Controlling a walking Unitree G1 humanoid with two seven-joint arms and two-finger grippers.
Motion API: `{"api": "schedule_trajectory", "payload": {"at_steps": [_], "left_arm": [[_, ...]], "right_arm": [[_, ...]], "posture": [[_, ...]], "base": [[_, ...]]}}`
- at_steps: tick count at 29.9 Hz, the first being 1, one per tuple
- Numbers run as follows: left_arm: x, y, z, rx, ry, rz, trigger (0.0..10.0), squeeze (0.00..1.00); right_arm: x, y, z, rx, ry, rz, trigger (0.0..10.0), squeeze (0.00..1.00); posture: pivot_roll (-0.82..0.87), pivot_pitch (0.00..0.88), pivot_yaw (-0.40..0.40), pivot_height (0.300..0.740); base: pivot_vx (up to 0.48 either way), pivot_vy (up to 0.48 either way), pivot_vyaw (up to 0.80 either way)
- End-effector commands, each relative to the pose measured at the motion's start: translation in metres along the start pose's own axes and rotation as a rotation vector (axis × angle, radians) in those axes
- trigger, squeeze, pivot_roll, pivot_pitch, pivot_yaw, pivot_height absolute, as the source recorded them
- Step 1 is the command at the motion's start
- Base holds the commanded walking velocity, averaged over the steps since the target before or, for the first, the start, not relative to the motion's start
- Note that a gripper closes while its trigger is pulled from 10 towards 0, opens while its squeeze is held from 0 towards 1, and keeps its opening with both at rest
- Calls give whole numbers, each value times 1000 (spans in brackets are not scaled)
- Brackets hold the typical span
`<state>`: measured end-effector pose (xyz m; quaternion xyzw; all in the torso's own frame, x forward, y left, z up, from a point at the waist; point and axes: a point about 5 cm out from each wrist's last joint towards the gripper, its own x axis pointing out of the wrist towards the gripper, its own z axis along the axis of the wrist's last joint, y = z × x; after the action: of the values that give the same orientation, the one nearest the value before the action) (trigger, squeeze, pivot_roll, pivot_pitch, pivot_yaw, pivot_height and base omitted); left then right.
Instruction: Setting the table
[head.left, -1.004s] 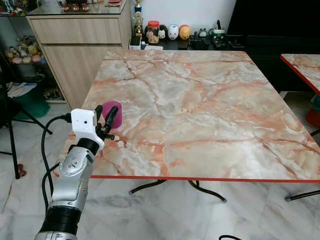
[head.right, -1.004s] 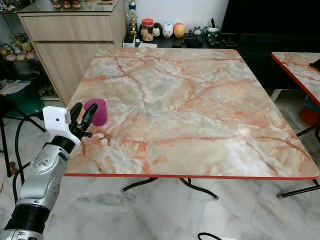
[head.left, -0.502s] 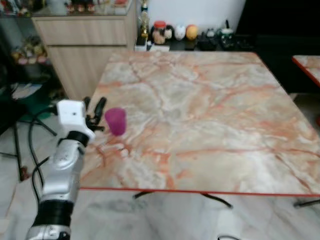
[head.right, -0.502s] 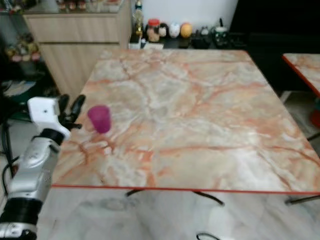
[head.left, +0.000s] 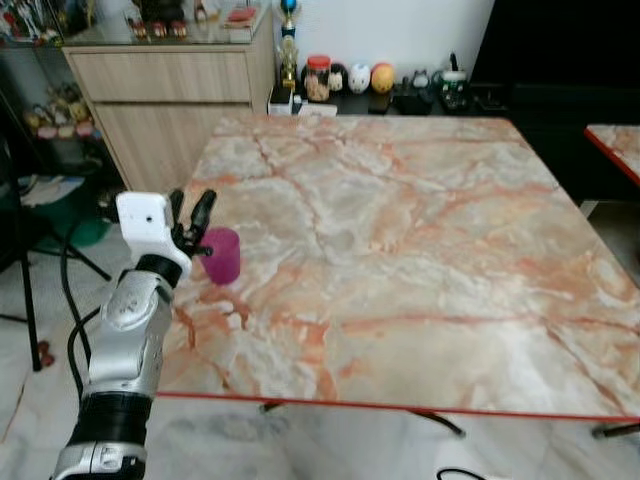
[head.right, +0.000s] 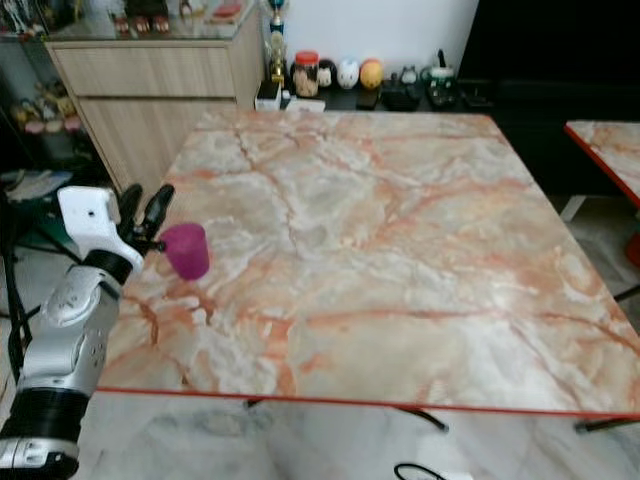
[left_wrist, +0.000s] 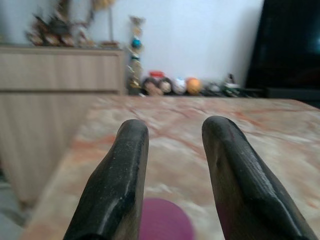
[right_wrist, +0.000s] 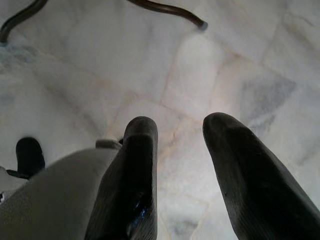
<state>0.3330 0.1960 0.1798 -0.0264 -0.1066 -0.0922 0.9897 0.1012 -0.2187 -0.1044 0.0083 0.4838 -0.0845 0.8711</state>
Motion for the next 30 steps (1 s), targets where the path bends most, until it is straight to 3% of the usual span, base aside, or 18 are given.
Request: {"api": "schedule_trajectory", "payload": {"at_steps": [1,2,3,8,13,20,21,24,30], "left_arm": [[4,-5,4,-21,14,-39,10000,0],[5,-4,0,-7,54,-42,10000,616],[6,-3,-2,-1,73,-40,10000,1000],[15,0,2,30,106,-13,10000,1000],[33,17,10,85,183,156,10000,1000],[41,30,4,52,281,261,10000,1000],[41,31,1,46,305,262,10000,0],[38,34,-10,-8,395,267,10000,0],[34,41,-15,2,455,285,10000,0]], "right_arm": [[0,-1,-1,-8,10,4,10000,0],[0,-1,-1,-7,11,5,10000,0],[0,-1,-1,-7,11,5,10000,0],[0,-1,-1,-11,13,9,10000,0],[1,-1,0,-42,26,16,10000,0],[0,0,-1,-32,27,19,10000,0],[0,0,-1,-32,26,19,10000,0],[0,1,-2,-29,28,20,10000,0],[0,2,-3,-34,35,26,10000,0]], "posture": [[25,0,-12,736],[24,0,-10,736],[24,0,-10,736],[26,0,-13,736],[27,0,-15,736],[18,0,-8,736],[18,0,-8,736],[14,0,-4,736],[25,0,-7,736]], "base": [[0,0,0],[0,0,0],[0,0,0],[0,0,0],[0,0,0],[0,0,0],[0,0,0],[0,0,0],[0,0,0]]}}
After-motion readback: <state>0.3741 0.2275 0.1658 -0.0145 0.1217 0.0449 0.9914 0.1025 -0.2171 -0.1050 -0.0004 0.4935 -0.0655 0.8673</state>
